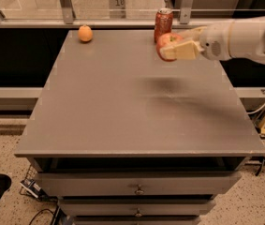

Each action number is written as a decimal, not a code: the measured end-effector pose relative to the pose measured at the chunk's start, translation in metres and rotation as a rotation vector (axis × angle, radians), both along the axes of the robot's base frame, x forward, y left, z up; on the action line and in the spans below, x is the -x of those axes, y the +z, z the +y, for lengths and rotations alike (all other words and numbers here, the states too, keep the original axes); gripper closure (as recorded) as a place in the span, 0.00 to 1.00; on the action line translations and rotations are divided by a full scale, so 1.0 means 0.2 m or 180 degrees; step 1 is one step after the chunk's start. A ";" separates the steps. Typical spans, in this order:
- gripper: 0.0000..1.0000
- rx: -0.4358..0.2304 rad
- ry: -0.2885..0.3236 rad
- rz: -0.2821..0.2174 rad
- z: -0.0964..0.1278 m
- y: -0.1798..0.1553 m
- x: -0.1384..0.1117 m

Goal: Move apple near orange

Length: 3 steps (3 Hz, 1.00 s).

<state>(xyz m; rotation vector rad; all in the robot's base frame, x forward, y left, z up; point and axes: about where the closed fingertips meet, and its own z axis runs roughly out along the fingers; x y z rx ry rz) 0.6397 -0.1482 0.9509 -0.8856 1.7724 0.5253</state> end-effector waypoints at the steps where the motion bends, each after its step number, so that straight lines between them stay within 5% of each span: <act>1: 1.00 -0.0212 0.0027 0.0033 0.18 0.04 -0.25; 2: 1.00 -0.0344 0.0131 0.0004 0.45 0.03 -0.56; 3: 1.00 -0.0353 0.0135 0.0000 0.46 0.03 -0.58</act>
Offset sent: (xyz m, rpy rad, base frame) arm 0.1326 0.0905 0.0129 0.1938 -0.0087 0.0526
